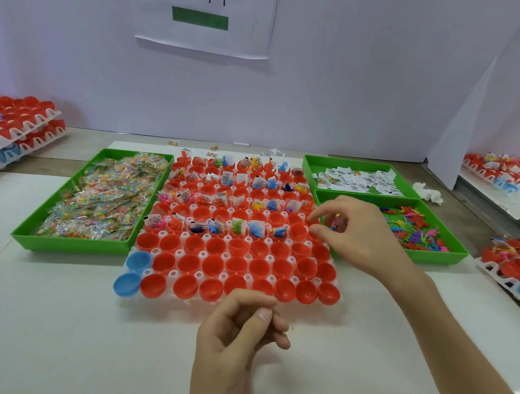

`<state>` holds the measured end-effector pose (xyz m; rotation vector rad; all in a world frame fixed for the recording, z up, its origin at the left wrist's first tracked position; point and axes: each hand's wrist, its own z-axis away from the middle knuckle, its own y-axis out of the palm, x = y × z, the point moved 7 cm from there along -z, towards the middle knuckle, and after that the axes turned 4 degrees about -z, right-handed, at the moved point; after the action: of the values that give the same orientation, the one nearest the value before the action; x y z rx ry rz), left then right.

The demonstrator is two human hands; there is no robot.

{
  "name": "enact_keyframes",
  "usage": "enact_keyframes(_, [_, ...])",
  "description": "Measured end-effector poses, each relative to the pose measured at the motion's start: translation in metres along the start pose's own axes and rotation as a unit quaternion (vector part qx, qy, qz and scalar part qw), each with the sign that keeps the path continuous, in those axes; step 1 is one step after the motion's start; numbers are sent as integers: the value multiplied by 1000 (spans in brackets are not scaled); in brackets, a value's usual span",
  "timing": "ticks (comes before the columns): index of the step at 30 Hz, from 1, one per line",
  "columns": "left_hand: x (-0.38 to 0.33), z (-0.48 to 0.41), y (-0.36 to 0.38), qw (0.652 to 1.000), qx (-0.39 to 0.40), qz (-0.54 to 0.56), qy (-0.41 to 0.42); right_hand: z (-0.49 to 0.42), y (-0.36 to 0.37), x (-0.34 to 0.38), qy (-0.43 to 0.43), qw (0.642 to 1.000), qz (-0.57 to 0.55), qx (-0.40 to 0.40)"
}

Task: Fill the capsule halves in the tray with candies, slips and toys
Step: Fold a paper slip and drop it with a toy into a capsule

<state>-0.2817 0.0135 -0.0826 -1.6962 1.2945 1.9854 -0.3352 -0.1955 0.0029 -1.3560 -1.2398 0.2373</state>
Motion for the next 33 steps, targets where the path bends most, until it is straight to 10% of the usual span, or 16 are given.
enact_keyframes(33, [0,0,0,1000,11,-9,-6,-13,29,11,-45,982,133,127])
